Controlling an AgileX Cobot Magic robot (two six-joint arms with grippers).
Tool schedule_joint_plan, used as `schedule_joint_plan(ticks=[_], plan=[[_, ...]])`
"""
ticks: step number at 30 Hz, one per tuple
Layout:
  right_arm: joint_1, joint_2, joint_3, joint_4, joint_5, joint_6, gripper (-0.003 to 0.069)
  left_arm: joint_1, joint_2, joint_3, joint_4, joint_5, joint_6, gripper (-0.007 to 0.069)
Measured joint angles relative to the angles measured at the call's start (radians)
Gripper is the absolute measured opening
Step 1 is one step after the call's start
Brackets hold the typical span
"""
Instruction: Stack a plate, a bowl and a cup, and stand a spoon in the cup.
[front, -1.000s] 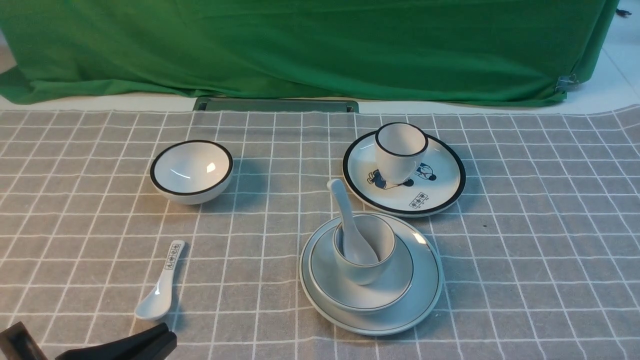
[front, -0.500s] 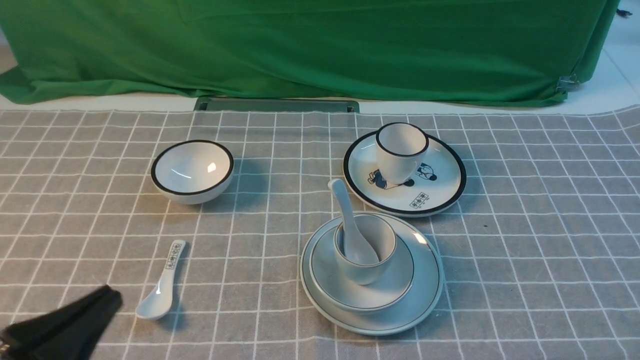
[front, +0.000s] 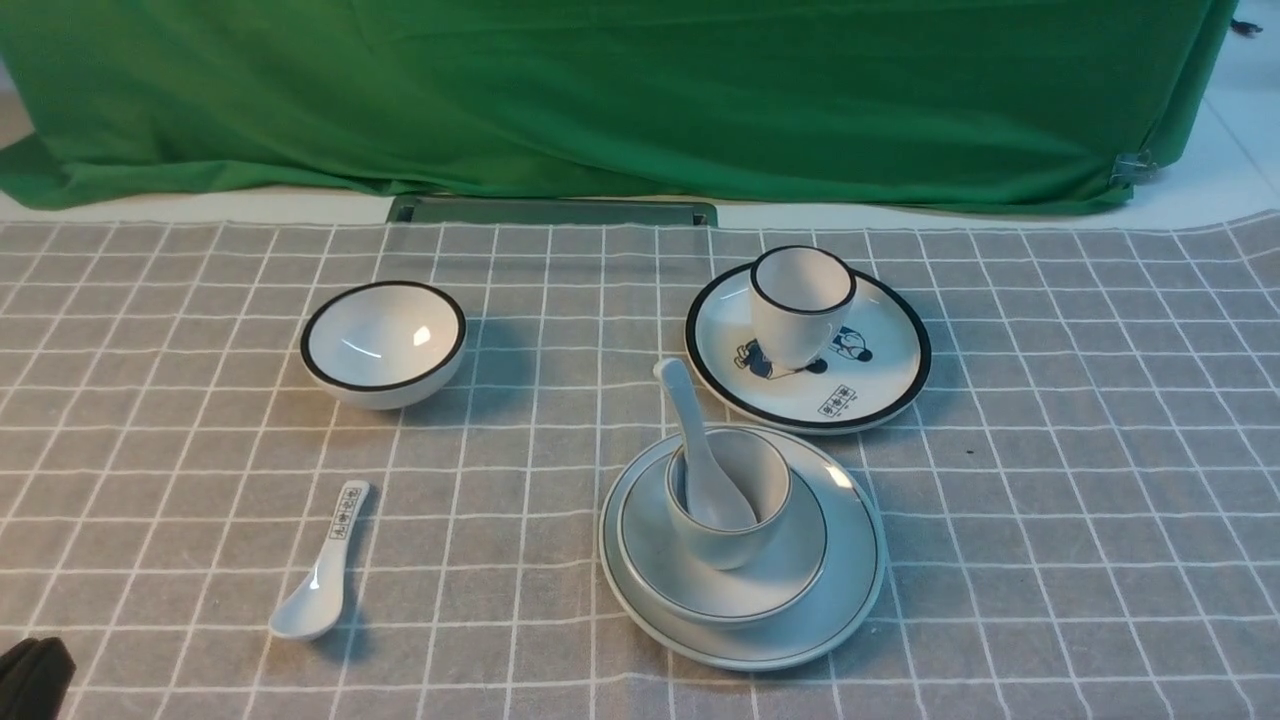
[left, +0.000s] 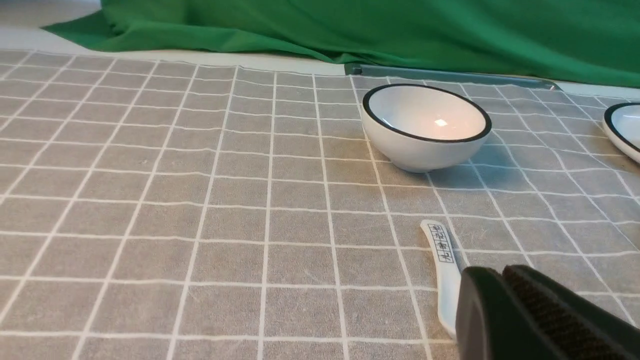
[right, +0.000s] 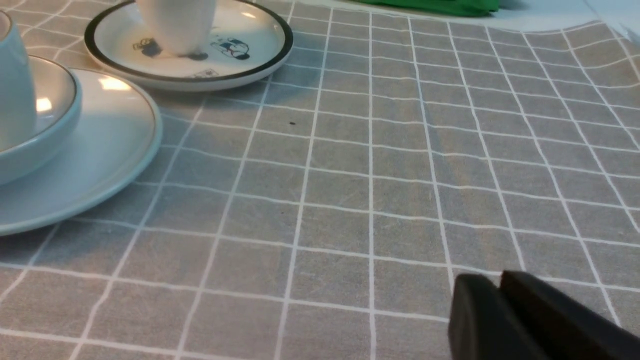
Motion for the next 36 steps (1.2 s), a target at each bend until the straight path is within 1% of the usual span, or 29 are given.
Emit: schedule_joint_plan(ticks=[25,36], plan=[[0.0,-0.001,0.0,0.0,0.0,0.0,0.0158,0.0,0.0,0.0,0.024,-0.008,-0.001,0.0013],[0.0,-0.001,0.0,0.0,0.0,0.0,0.0197,0.0,0.0,0.0,0.031,-0.008,-0.001,0.0013]])
